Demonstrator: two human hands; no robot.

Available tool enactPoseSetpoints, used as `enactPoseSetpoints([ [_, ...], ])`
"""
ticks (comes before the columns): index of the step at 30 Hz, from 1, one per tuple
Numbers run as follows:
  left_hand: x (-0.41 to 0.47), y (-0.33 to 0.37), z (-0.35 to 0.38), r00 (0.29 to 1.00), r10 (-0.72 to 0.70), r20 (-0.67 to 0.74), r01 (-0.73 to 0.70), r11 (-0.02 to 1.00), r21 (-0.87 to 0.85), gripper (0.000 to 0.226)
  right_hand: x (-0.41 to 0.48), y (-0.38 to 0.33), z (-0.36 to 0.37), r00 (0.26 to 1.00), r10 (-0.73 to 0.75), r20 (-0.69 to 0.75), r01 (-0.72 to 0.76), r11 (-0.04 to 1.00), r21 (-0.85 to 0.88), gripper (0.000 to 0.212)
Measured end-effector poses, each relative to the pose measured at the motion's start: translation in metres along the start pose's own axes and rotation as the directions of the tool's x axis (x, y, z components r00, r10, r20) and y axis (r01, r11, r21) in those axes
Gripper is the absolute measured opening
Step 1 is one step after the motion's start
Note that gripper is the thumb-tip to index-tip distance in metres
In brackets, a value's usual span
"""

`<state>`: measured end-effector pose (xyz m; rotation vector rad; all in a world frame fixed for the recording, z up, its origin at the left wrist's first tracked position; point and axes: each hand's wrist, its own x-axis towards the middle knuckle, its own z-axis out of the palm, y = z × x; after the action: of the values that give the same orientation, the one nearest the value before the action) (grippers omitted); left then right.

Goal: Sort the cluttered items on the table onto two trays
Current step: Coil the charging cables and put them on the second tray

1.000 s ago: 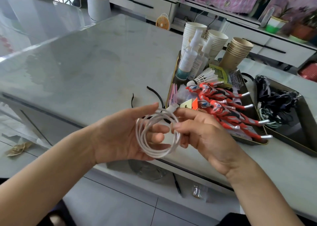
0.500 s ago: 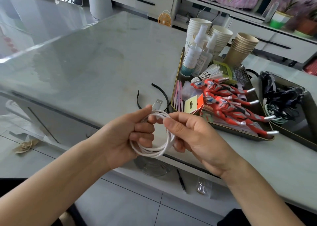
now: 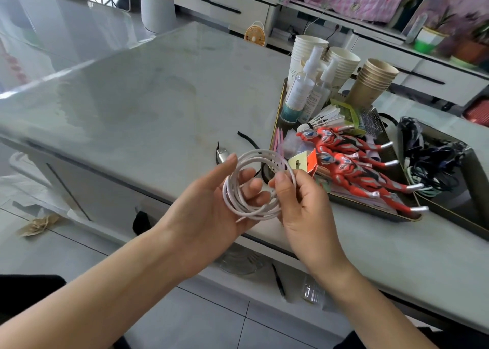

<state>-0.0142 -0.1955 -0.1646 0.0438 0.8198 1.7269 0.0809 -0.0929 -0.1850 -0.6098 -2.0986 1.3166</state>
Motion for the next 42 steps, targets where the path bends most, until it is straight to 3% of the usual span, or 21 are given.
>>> enactPoseSetpoints([
  [6, -0.004, 0.011, -0.005, 0.998, 0.024, -0.052, -0.025, 1.000, -0.008, 0.029, -0.001, -0.008, 0.005, 0.988, 0.068, 0.139, -0.070, 0.998, 0.008, 0.037],
  [9, -0.004, 0.017, -0.009, 0.994, 0.041, -0.105, -0.046, 0.997, -0.053, 0.032, -0.003, -0.019, 0.008, 0.962, 0.168, 0.217, -0.200, 0.970, 0.138, 0.032],
  [12, -0.004, 0.019, -0.012, 0.992, 0.051, -0.116, -0.061, 0.995, -0.082, 0.038, -0.003, -0.026, 0.008, 0.878, 0.327, 0.349, -0.457, 0.788, 0.411, 0.036],
  [14, -0.005, 0.020, -0.013, 0.991, 0.057, -0.122, -0.070, 0.992, -0.101, 0.039, -0.002, -0.029, 0.006, 0.833, 0.337, 0.438, -0.545, 0.635, 0.547, 0.035],
  [17, -0.005, 0.021, -0.013, 0.988, 0.071, -0.136, -0.088, 0.989, -0.122, 0.040, -0.001, -0.027, 0.004, 0.831, 0.272, 0.485, -0.541, 0.599, 0.590, 0.019],
  [24, -0.005, 0.027, -0.013, 0.988, 0.084, -0.129, -0.106, 0.980, -0.168, 0.036, -0.001, -0.025, 0.007, 0.838, 0.303, 0.453, -0.534, 0.623, 0.572, 0.017],
  [29, -0.009, 0.037, -0.015, 0.989, 0.083, -0.125, -0.096, 0.990, -0.099, 0.035, 0.004, -0.031, 0.003, 0.843, 0.383, 0.377, -0.526, 0.442, 0.727, 0.014],
  [31, -0.010, 0.036, -0.016, 0.989, 0.086, -0.120, -0.094, 0.994, -0.064, 0.034, 0.004, -0.032, -0.002, 0.843, 0.381, 0.380, -0.531, 0.471, 0.705, 0.020],
  [36, -0.011, 0.021, -0.011, 0.998, 0.030, -0.051, -0.031, 0.999, -0.009, 0.029, -0.006, -0.032, 0.001, 0.845, 0.362, 0.395, -0.506, 0.781, 0.366, 0.036],
  [39, -0.010, 0.013, -0.009, 0.998, -0.003, -0.064, 0.010, 0.994, 0.113, 0.032, -0.008, -0.039, 0.003, 0.847, 0.364, 0.386, -0.500, 0.793, 0.348, 0.036],
  [42, -0.009, 0.007, -0.007, 0.994, 0.004, -0.106, 0.028, 0.953, 0.303, 0.035, -0.007, -0.039, 0.001, 0.799, 0.459, 0.388, -0.591, 0.718, 0.367, 0.027],
])
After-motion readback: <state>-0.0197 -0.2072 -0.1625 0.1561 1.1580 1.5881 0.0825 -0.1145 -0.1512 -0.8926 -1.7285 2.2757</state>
